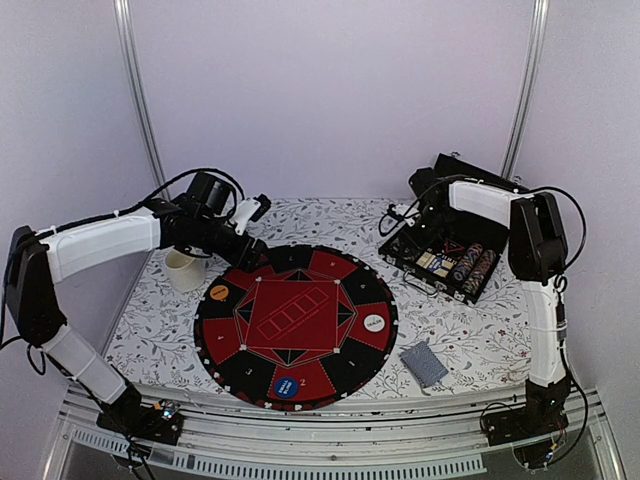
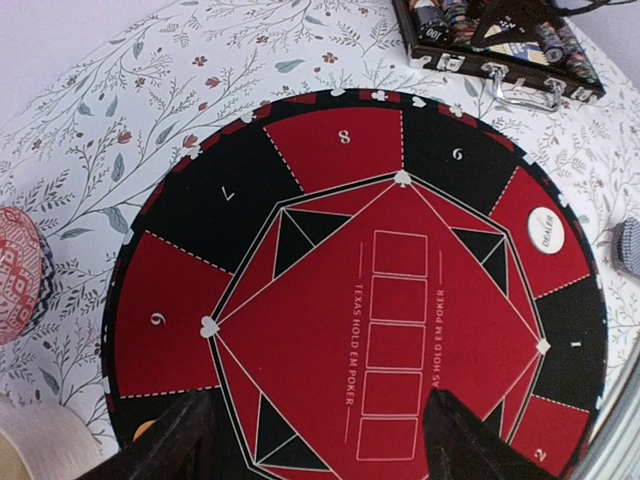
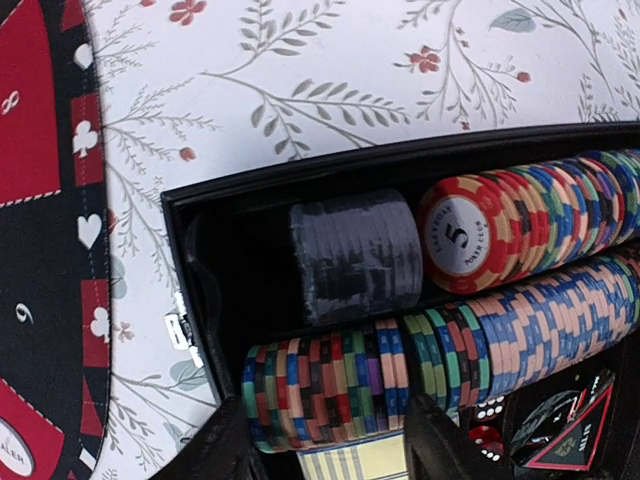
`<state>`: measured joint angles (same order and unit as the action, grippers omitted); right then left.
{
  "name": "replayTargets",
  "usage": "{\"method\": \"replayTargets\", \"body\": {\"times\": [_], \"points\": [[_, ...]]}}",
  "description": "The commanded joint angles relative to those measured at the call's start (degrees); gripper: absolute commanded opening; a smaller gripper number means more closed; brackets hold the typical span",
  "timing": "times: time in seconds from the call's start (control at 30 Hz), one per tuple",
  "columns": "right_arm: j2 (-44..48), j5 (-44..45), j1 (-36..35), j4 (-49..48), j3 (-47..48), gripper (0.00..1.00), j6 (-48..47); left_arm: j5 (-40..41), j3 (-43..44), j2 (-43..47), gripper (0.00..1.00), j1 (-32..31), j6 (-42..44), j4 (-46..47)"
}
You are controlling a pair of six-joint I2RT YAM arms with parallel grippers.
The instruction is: Distribute texas hold em gaming equipment
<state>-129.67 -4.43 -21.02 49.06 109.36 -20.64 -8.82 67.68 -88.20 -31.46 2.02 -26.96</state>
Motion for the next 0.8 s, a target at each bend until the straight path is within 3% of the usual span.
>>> {"method": "replayTargets", "body": {"times": [0.0, 0.17, 0.27, 0.63, 0.77], "points": [[-2.78, 4.40, -0.42, 0.85, 1.46, 0.50, -0.06, -1.33, 0.46, 0.21, 0.74, 1.08, 1.02, -0.46], [-3.30, 10.06, -0.34, 1.13, 1.32, 0.47, 0.59, -1.51, 0.27, 0.40, 0.74, 1.38, 1.04, -0.53], [-3.61, 7.61, -0.53, 1.62, 2.32, 0.43, 0.78, -1.51, 0.26, 0.38, 0.74, 1.48, 1.05, -0.56], [-2.12, 16.63, -5.52, 1.52, 2.70, 0.40, 2.14, -1.51, 0.17, 0.15, 0.74, 1.75, 0.97, -0.71], [-2.22, 15.91, -5.62, 2.44, 2.66, 0.40, 2.34, -1.76, 0.14, 0.14, 0.74, 1.82, 1.05, -0.82]]}}
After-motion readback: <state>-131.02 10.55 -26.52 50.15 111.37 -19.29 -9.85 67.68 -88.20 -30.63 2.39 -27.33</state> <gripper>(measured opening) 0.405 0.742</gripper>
